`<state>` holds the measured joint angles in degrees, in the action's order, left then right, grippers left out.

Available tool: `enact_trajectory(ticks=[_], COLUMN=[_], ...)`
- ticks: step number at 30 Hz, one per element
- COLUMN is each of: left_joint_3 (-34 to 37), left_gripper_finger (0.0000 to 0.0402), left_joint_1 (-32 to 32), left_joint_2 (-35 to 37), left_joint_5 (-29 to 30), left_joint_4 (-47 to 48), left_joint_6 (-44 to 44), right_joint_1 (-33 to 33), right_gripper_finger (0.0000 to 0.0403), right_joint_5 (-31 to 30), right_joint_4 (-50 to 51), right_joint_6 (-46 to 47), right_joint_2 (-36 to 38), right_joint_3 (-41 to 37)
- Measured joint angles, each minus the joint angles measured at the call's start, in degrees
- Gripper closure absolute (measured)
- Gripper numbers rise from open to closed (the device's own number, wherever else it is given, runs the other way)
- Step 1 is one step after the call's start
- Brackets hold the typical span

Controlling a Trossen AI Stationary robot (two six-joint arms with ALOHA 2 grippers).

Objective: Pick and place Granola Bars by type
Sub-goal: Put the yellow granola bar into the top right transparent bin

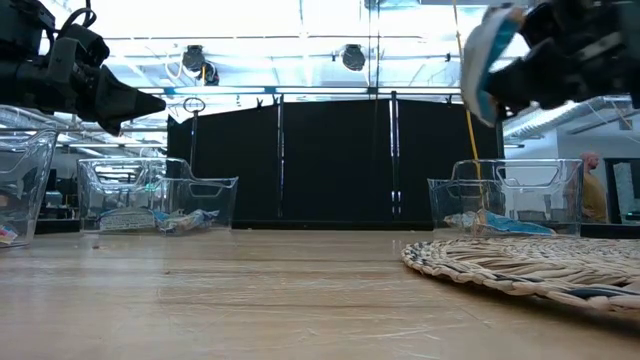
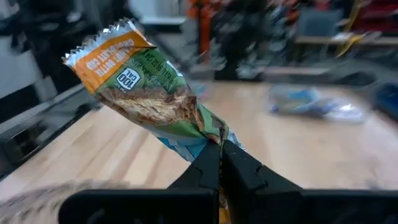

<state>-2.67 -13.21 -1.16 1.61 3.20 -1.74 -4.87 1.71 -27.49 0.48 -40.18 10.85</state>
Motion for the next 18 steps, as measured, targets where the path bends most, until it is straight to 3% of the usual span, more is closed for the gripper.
enact_trajectory(ticks=[9, 18], left_joint_3=[-0.01, -0.01], left_gripper_finger=[0.0371, 0.0371], left_joint_1=[0.02, 0.00], left_joint_2=[0.01, 0.00], left_joint_5=[0.00, 0.00], left_joint_4=[-0.02, -0.01], left_joint_6=[0.00, 0.00], right_joint_1=[16.83, 32.47], right_gripper_finger=[0.0403, 0.0403], right_joint_5=[9.22, 13.29], right_joint_4=[-4.48, 5.91], right_joint_6=[-1.16, 1.70], right_joint_2=[3.22, 3.43], right_joint_3=[0.33, 10.48])
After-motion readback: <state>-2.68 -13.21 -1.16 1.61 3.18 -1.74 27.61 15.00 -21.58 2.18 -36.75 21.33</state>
